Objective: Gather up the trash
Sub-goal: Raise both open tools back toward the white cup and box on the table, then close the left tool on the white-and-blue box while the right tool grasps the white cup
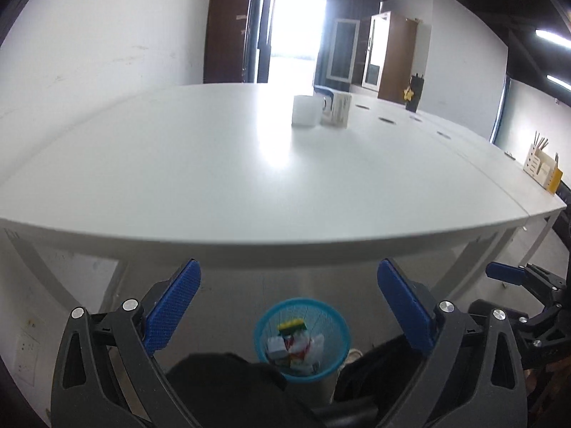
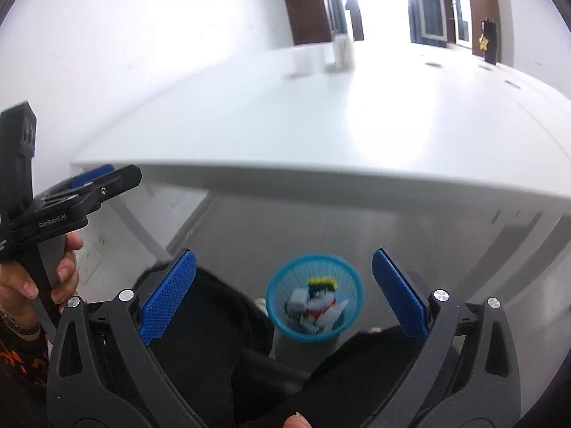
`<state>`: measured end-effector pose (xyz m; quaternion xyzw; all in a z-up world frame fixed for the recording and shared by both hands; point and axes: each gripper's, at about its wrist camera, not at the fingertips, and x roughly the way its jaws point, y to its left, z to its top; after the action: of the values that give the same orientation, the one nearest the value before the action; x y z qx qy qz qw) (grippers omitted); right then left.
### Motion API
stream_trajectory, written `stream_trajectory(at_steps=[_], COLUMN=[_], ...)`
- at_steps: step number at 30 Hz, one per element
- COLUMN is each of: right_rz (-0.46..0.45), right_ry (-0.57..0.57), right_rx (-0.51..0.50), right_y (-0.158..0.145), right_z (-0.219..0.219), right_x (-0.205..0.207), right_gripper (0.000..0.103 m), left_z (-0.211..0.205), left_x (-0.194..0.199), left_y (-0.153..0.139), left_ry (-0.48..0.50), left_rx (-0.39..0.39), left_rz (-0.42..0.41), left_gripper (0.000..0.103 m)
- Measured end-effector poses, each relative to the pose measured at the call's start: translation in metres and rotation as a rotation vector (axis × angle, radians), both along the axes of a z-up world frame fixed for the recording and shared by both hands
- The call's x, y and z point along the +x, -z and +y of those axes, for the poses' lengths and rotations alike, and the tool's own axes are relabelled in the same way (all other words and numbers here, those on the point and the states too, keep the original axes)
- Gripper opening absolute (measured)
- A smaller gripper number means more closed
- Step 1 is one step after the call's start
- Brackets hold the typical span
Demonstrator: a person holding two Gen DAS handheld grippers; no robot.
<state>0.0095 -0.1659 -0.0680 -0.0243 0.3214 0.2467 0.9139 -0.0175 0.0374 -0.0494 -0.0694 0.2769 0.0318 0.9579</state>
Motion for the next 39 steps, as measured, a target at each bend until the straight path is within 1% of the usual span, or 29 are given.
stream_trajectory(at_steps=[3, 6, 10, 12, 16, 24, 28, 32, 34, 36, 39], right_rz=[-0.039, -0.065, -0.093, -0.111, -0.121, -0.138, -0.19, -0.183, -0.181, -0.184, -0.153], right_ry=[0.022, 0.035, 0.051, 0.058, 0.073, 0.087, 0.093, 0.091, 0.083, 0.082, 0.077], right_rx=[0.011, 0.02, 0.03, 0.03, 0.023, 0.014, -0.035, -0.028, -0.041, -0.065, -0.076], right_y=[-0.017, -0.034, -0.056, -0.066, -0.08, -0.101, -0.117, -0.131, -0.135, -0.137, -0.137], right_z=[-0.004, -0.006, -0.009, -0.009, -0.004, 0.008, 0.019, 0.025, 0.03, 0.036, 0.043], right_x=[0.015, 0.033, 0.059, 0.064, 0.09, 0.132, 0.151, 0.179, 0.195, 0.211, 0.239], right_gripper=[0.094, 0.094, 0.094, 0.094, 0.094, 0.094, 0.094, 0.094, 0.094, 0.094, 0.094], left_z=[0.006, 0.011, 0.018, 0.02, 0.021, 0.028, 0.031, 0.039, 0.043, 0.045, 0.048], left_x=[0.016, 0.035, 0.062, 0.074, 0.095, 0.122, 0.141, 0.163, 0.175, 0.185, 0.203], left_y=[-0.013, -0.023, -0.026, -0.029, -0.035, -0.051, -0.063, -0.07, -0.074, -0.078, -0.084], left_ry=[-0.006, 0.002, -0.002, 0.003, 0.009, 0.001, 0.011, 0.012, 0.017, 0.018, 0.02], left_rx=[0.004, -0.016, -0.034, -0.039, -0.03, -0.012, 0.007, 0.0, -0.004, -0.001, 0.004], left_rz=[-0.018, -0.026, -0.006, -0.004, 0.004, 0.009, 0.007, 0.023, 0.037, 0.043, 0.053], left_gripper=[0.097, 0.097, 0.097, 0.097, 0.097, 0.097, 0.097, 0.097, 0.097, 0.097, 0.097])
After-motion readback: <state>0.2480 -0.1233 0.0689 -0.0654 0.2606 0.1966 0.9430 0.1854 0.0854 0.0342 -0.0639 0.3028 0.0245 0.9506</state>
